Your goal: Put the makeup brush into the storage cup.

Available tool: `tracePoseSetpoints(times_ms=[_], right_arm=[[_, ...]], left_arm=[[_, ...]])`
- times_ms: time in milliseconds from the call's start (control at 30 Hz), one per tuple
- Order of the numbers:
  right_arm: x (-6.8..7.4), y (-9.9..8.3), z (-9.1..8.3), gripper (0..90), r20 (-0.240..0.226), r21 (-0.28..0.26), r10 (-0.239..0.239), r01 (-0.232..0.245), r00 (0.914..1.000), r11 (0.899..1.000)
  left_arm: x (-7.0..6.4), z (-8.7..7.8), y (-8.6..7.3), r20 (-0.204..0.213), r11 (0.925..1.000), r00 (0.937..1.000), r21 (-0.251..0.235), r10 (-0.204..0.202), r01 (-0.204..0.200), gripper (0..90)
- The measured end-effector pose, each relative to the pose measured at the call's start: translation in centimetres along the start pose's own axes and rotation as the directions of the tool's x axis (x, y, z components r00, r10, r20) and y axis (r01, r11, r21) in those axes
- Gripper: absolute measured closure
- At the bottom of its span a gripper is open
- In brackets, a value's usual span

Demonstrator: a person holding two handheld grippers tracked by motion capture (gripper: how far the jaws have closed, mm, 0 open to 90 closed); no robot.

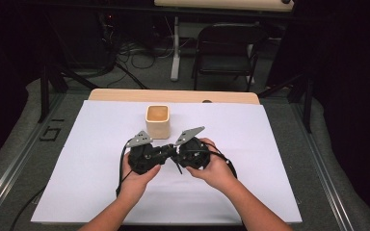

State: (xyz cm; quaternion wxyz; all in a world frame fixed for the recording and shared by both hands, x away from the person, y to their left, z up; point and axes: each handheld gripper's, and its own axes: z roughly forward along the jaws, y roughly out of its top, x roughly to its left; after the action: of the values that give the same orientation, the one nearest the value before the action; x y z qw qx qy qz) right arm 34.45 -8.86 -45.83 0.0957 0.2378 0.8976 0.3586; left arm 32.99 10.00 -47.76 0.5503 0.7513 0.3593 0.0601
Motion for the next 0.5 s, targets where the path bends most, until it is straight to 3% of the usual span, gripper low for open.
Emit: tracePoseSetpoints(times_ms=[500], right_arm=[[-0.19,-0.05,0.06,83.2,-0.010,-0.004,0.010,-0.010,0.9999,1.000]], left_arm=[[-0.10,-0.04,-0.11,0.006,1.0000,1.0000,-0.006,0.005,-0.005,83.0]])
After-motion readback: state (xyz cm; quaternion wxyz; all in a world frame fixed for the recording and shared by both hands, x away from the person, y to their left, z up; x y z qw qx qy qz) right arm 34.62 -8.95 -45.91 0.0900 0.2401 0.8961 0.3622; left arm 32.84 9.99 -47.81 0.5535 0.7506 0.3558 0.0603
